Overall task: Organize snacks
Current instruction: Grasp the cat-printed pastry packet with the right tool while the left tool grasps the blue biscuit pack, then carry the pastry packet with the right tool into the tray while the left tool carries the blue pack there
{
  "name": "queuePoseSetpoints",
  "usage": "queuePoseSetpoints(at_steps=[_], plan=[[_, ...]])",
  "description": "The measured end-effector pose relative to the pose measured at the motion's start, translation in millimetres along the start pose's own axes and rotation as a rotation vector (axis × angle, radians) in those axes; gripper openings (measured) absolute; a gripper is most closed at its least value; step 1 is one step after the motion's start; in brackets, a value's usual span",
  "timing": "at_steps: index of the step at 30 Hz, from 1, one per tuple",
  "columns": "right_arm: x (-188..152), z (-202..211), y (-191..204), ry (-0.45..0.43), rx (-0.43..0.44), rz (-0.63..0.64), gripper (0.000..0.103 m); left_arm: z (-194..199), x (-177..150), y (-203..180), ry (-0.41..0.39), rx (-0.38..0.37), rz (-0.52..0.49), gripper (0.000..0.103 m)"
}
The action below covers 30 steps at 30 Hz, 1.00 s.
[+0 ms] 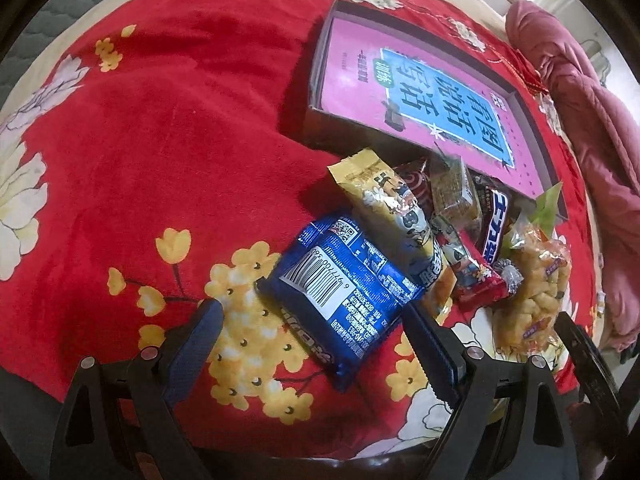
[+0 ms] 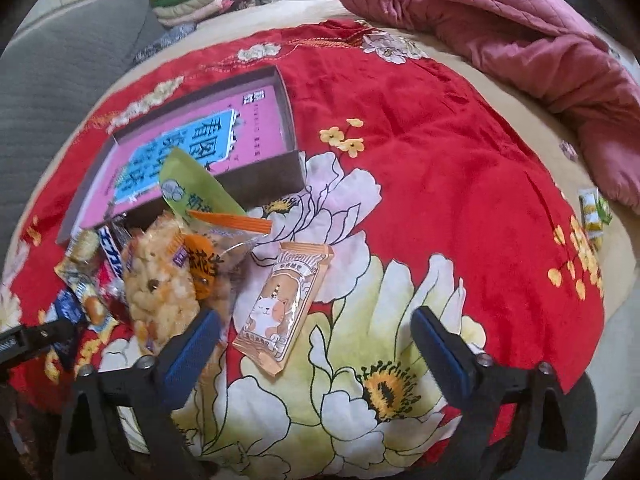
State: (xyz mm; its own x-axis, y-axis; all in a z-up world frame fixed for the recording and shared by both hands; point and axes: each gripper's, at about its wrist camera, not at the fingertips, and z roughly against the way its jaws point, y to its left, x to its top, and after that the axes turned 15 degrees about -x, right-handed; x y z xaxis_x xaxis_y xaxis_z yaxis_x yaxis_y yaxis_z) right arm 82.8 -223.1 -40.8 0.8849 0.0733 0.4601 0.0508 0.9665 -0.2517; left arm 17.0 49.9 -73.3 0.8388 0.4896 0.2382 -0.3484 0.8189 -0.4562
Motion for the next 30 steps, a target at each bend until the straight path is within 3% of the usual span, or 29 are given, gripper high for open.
queuePoseSetpoints(at_steps=[3, 5, 8, 12, 17, 18, 23, 30], plan=[[1.2, -1.8, 9.1, -0.013, -0.043, 0.048, 0.081, -1.7, 1.8, -1.6, -0.003, -0.007, -0.003, 0.091], [2.1, -4.2, 14.5, -0.012, -0.051, 0.075, 0.072, -2.0, 3.5, -2.4, -0.01, -0.017, -0.002, 0.085], [2.3, -9.9, 19.8, 0.003, -0.046, 0.101, 0.065, -2.4, 5.1, -5.0, -0.016, -0.049, -0.004, 0.074], [1.9, -14.4, 20.5, 0.012, -0.025, 0.108, 0.052, -3.4, 5.3, -7.0, -0.025, -0.062, 0.0, 0.071], [2.0, -16.2, 11.8, 0.02, 0.0, 0.069, 0.038, -1.1, 5.7, 1.3, -0.033, -0.126, 0.041, 0.059], [3.0, -15.9, 10.1, 0.02, 0.002, 0.062, 0.037, -1.5, 5.4, 2.3, -0.03, -0.133, 0.044, 0.053], [5.0, -13.0, 2.6, 0.016, 0.024, 0.031, 0.029, 2.3, 4.8, 1.0, -0.027, -0.161, 0.034, 0.052], [6.2, -4.1, -6.1, -0.01, 0.061, 0.001, 0.027, 21.4, 2.0, -0.3, -0.061, -0.18, 0.013, 0.052]])
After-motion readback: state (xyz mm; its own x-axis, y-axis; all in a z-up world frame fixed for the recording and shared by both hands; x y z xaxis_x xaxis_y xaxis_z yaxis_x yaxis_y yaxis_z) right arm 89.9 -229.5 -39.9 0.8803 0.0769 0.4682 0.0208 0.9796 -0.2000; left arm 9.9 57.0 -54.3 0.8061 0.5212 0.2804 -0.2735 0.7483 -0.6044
